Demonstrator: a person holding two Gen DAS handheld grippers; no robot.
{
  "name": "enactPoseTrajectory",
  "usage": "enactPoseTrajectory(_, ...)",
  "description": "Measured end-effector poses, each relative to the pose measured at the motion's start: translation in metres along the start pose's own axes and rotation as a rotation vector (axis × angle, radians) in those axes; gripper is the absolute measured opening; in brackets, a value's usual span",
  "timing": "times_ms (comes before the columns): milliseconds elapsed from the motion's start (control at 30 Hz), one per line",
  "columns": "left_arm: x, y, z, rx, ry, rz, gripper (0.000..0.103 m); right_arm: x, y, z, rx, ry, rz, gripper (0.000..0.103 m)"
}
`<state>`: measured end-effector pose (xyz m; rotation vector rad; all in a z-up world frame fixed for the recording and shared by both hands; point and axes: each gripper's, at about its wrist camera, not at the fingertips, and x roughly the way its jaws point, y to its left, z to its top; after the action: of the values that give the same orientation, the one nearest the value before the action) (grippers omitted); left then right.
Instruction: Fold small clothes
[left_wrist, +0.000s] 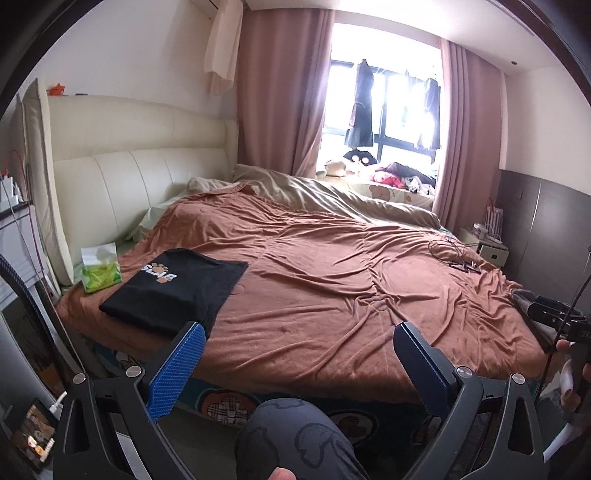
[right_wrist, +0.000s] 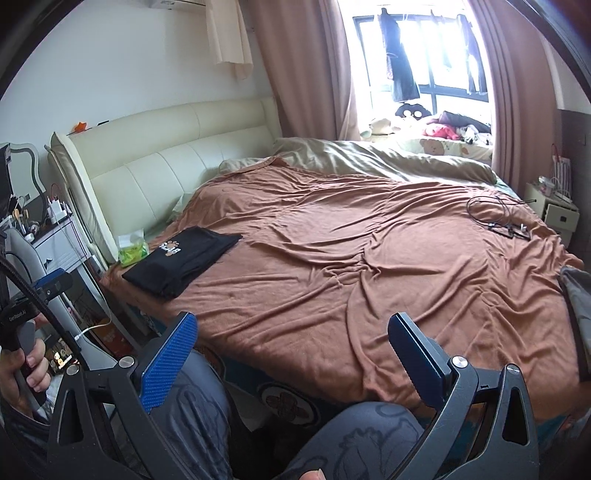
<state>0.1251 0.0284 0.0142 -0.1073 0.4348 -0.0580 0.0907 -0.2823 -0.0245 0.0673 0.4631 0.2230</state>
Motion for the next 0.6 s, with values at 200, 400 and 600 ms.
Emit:
enactPoseTrajectory(200,-0.015,-0.012,-0.020,-0.008,-0.012,-0.014,0.103,-0.025,-0.001,-0.030,0.009,-0.025,-0.027,0.103)
enactPoseTrajectory(400,-0.026,-0.022,-0.039,-0.002,-0.024,-0.025,0.103,-0.042,0.003,-0.052,-0.011,-0.063,-0.082,0.103)
enactPoseTrajectory(600,-0.027,-0.026,-0.054,0.006,-0.037,-0.017,0.103,-0.048,0.006,-0.069,-0.012,-0.071,-0.101,0.103)
